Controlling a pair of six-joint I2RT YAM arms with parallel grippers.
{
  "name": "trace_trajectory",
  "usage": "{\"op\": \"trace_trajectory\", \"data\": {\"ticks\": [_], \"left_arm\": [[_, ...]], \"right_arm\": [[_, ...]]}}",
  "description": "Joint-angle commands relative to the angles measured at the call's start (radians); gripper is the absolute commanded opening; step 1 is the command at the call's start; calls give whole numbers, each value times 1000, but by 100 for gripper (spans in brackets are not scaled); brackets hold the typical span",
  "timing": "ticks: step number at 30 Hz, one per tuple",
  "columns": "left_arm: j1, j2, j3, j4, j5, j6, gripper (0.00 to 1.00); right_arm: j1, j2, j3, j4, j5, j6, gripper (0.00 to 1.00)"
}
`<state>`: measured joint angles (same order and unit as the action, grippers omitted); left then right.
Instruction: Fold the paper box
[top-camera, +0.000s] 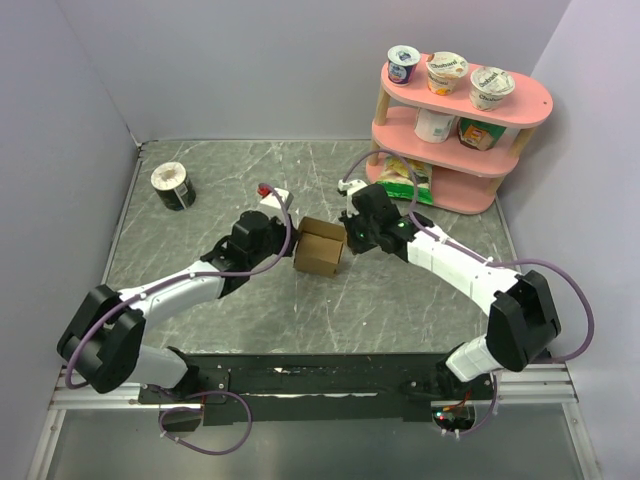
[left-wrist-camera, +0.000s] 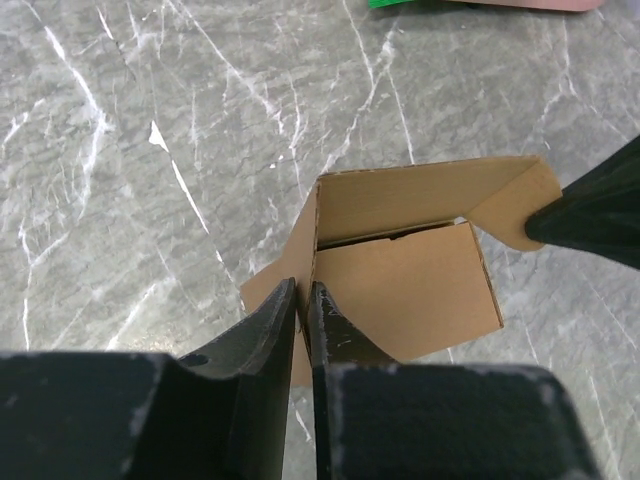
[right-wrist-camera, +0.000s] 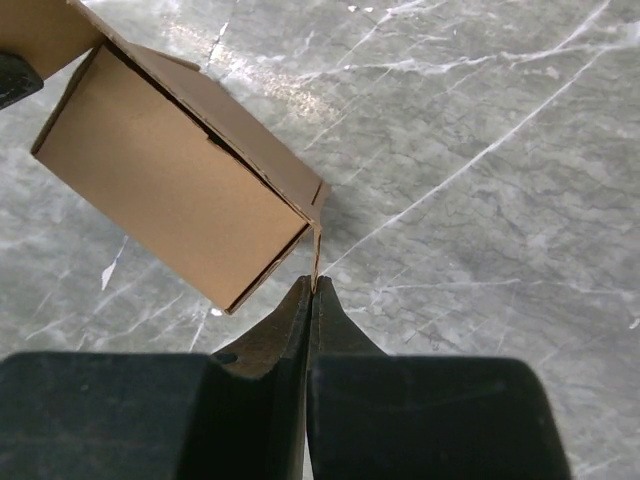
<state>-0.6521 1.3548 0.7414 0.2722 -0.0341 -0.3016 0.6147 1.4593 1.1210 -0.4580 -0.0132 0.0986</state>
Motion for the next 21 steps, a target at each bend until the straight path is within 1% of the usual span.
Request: {"op": "trace_trajectory", "data": {"ticks": [1, 8, 14, 21], "left_arm": [[-20, 36, 64, -10, -24, -33, 14], [-40, 69, 56, -33, -95, -31, 10], [-46, 60, 33, -11, -89, -56, 8], [-46, 79, 114, -90, -82, -122, 6]], "right_arm": [[31, 22, 60, -30, 67, -5, 0], [33, 30, 98, -67, 90, 53, 0], [33, 52, 123, -67, 52, 93, 0], [37, 84, 125, -65, 62, 101, 0]]}}
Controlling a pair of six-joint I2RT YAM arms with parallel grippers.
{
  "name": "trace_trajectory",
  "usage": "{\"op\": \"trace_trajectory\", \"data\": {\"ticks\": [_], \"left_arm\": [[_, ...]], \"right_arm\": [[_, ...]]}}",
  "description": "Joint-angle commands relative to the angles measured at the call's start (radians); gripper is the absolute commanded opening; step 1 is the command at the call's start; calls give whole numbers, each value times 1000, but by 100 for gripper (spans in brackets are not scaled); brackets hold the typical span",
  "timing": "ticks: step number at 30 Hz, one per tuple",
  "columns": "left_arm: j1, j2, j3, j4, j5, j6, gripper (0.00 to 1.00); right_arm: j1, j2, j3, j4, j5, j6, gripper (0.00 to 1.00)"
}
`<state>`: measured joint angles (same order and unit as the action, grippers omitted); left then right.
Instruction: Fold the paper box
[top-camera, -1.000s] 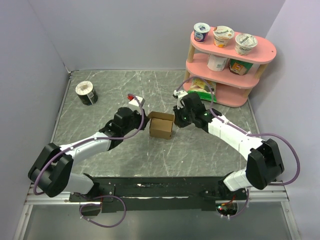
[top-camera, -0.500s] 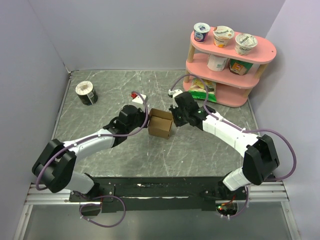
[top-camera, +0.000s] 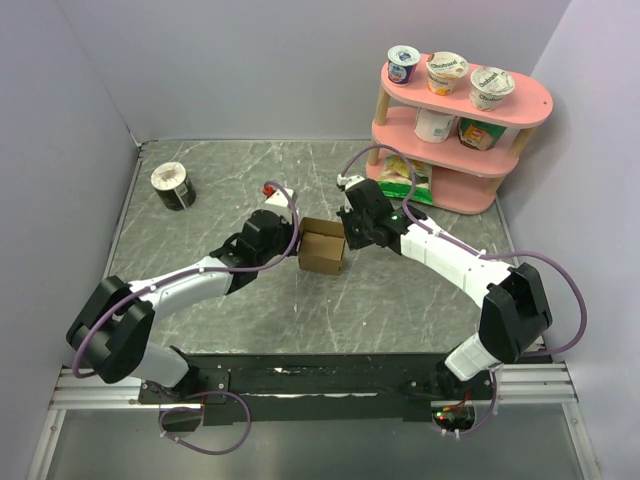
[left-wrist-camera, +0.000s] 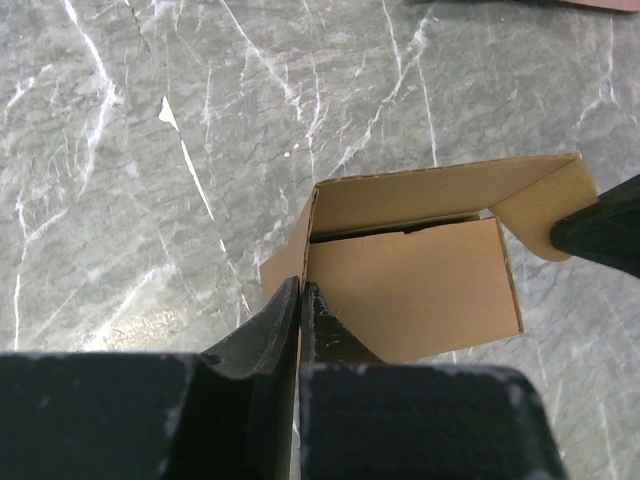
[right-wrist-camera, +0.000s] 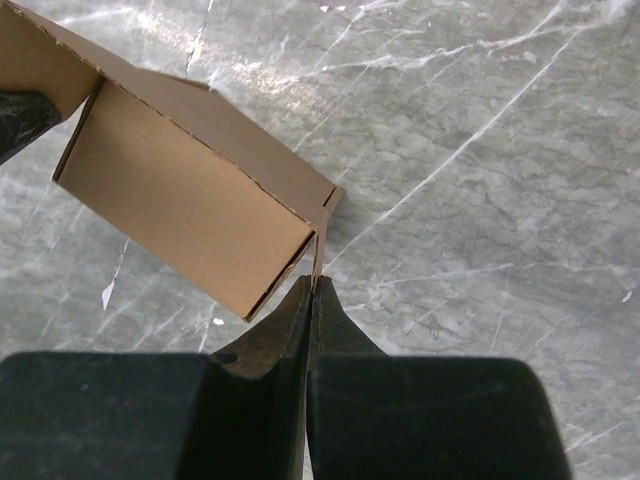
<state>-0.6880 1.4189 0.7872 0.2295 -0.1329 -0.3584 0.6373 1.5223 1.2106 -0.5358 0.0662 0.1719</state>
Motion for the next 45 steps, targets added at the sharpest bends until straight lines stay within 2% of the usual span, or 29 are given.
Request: {"op": "trace_trajectory", "data": {"ticks": [1, 13, 27, 36, 45], "left_arm": [[-11, 23, 89, -74, 19, -73, 6], [-12, 58, 89, -84, 59, -126, 4], [-21, 46, -11, -59, 1, -128, 2], [-45, 58, -39, -44, -28, -126, 1], [-82, 60, -40, -39, -53, -125, 1]], "right_arm": [[16, 24, 35, 11, -16, 28, 0], [16, 21, 14, 10, 11, 28, 0], [18, 16, 40, -4, 1, 60, 0], [16, -14, 50, 17, -37, 170, 0], [18, 35, 52, 63, -85, 279, 0]]}}
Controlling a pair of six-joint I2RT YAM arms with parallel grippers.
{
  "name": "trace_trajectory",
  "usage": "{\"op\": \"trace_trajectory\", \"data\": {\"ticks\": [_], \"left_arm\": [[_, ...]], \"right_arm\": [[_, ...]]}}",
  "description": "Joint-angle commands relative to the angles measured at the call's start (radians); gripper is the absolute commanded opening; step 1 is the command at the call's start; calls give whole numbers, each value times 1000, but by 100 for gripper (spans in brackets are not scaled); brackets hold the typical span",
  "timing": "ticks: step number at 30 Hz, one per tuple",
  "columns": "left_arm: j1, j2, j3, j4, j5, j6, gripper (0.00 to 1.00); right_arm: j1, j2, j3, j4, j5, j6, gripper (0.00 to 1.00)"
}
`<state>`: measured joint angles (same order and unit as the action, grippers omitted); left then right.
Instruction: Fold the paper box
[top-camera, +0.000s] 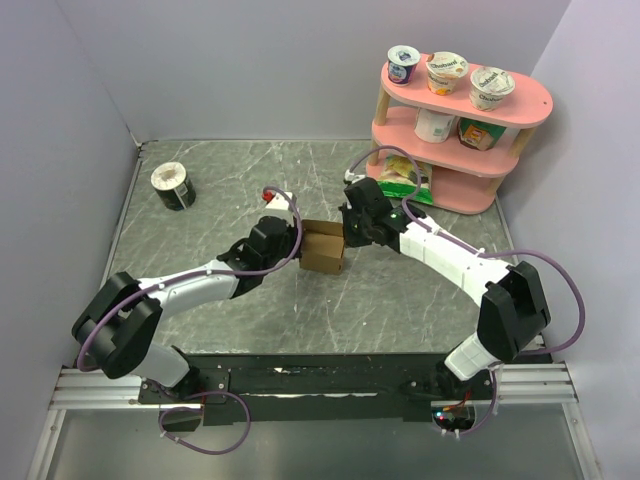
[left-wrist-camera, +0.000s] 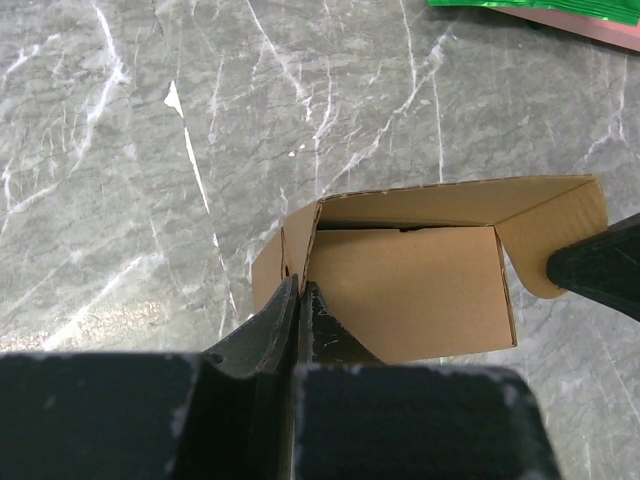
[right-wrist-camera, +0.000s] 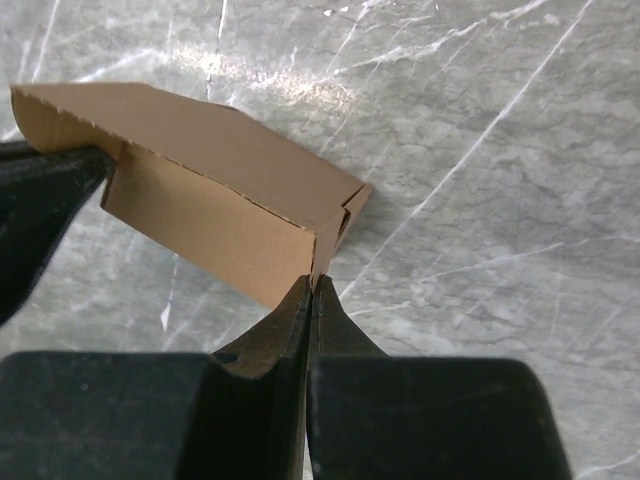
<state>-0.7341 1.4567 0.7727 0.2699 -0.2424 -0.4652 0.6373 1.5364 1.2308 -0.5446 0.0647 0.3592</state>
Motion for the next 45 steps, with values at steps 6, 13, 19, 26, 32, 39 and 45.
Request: {"op": "trace_trajectory", "data": {"ticks": [6, 13, 19, 26, 32, 39, 45], "left_arm": [[-42, 22, -21, -80, 57, -18, 1], [-45, 30, -12, -90, 48, -13, 1], [-45, 50, -3, -107, 26, -9, 1], [-45, 53, 4, -116, 12, -7, 1], [-45, 53, 8, -129, 0, -1, 1], [-44, 47, 5, -136, -17, 10, 1], [-44, 54, 11, -135, -15, 10, 1]], "right_arm": [[21, 13, -42, 144, -66, 152, 0], [36, 36, -57, 135, 12, 138, 0], [36, 31, -70, 104, 46, 103, 0], [35, 13, -76, 90, 67, 72, 0], [36, 25, -90, 98, 70, 66, 0], [35, 19, -91, 69, 113, 34, 0], [27, 8, -100, 77, 106, 35, 0]]}}
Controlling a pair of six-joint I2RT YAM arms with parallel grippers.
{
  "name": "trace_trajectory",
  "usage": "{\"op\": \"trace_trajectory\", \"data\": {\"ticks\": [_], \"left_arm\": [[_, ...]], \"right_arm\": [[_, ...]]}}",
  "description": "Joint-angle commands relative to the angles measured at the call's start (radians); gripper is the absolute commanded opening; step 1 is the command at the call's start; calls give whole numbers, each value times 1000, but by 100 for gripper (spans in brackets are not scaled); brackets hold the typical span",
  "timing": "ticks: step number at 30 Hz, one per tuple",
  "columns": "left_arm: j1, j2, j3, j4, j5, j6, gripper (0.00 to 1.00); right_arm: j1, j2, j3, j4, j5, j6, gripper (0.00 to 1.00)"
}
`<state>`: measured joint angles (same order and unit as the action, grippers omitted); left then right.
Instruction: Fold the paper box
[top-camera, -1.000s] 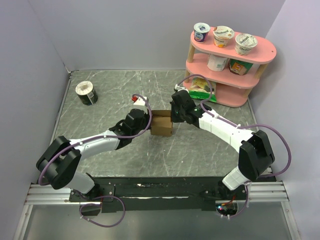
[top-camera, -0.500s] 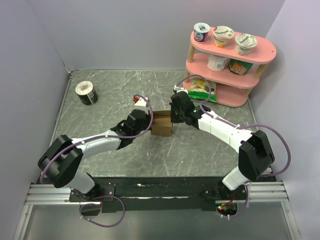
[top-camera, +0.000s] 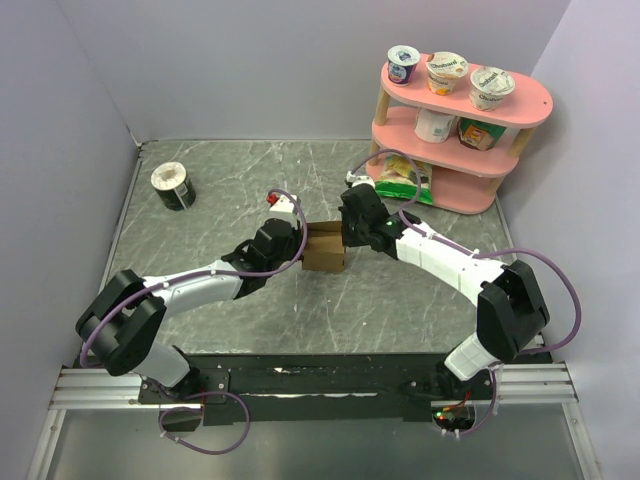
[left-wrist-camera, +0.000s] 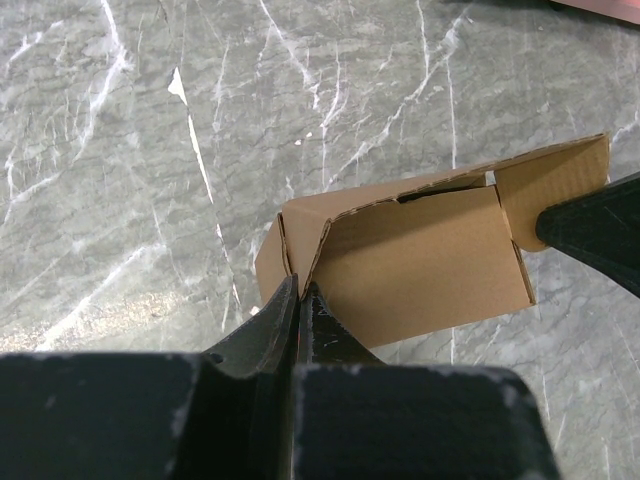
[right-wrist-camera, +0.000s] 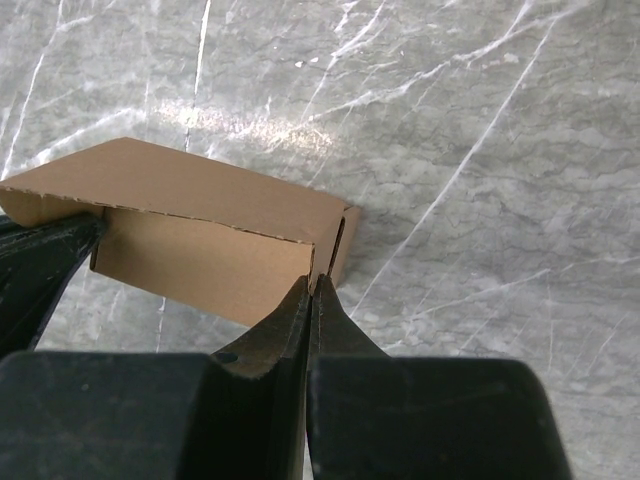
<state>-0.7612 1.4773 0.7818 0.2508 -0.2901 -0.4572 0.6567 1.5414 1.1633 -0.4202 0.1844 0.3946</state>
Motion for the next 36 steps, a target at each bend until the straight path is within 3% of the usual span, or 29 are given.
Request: {"op": "trace_trajectory", "data": {"ticks": [1, 29, 36], "left_arm": [[-16, 32, 2, -116, 34, 2, 1], [-1, 31, -49, -116, 6, 20, 1], [3, 12, -82, -73, 74, 26, 1]], "right_arm": [[9, 5, -34, -43, -22, 3, 0], [50, 54, -145, -23, 16, 64, 0], [52, 37, -145, -38, 33, 67, 0]]}}
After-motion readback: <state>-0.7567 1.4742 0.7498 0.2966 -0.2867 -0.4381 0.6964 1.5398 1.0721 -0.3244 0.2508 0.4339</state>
